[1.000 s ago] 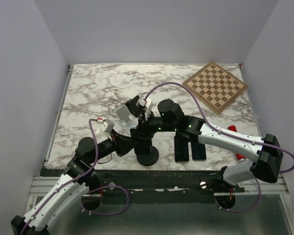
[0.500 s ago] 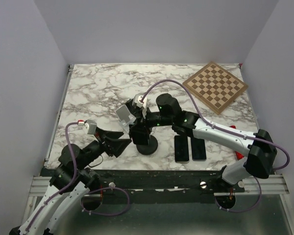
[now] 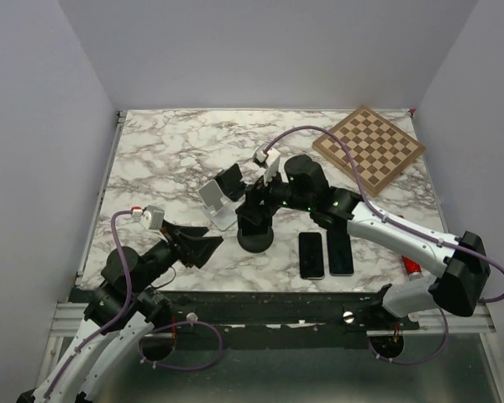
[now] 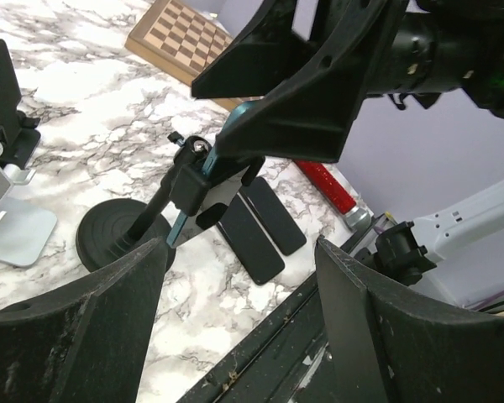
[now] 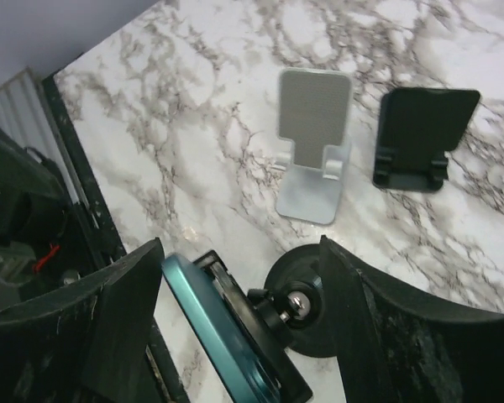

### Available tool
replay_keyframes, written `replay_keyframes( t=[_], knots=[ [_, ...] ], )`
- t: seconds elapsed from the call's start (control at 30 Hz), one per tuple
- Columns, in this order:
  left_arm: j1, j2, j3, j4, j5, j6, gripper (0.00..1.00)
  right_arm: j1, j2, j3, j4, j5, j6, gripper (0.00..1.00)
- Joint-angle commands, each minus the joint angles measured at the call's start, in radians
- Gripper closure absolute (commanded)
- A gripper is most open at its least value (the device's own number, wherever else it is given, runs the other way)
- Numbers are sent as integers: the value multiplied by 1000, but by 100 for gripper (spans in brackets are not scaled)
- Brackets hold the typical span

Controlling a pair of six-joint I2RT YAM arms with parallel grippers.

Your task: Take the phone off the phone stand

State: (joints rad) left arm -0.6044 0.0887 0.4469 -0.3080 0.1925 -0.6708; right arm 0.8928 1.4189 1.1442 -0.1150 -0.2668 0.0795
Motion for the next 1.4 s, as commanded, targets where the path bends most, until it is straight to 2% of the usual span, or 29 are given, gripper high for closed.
replay_keyframes(
  t=[0.0, 0.03, 0.07, 0.13, 0.23, 0.43, 0.7, 1.0, 1.27, 1.37],
  knots=[
    [-1, 67, -12, 77, 0, -18, 21, 3, -65, 14, -122, 286, 297, 13],
    [-1, 82, -14, 88, 7, -18, 21, 4, -67, 32, -172, 315, 357, 11],
    [-1, 91, -16, 99, 8, -19, 21, 9, -70, 47, -208, 339, 398, 4],
    [-1, 107, -24, 119, 10, -21, 21, 45, -79, 62, -271, 406, 477, 0],
    [-1, 120, -33, 130, 4, -22, 22, 126, -77, 112, -401, 531, 592, 0],
    [0, 137, -43, 109, -15, -32, 22, 261, -5, 275, -753, 910, 900, 0],
    [0, 116, -58, 94, -23, -36, 22, 390, 124, 399, -938, 1155, 1093, 0],
    [0, 73, -79, 55, -36, -56, 21, 468, 268, 552, -1008, 1282, 1114, 0],
    [0, 49, -76, 41, -46, -58, 21, 471, 398, 695, -1238, 1384, 1327, 6],
    [0, 48, -68, 34, -50, -56, 21, 469, 422, 717, -1260, 1404, 1346, 8]
  ],
)
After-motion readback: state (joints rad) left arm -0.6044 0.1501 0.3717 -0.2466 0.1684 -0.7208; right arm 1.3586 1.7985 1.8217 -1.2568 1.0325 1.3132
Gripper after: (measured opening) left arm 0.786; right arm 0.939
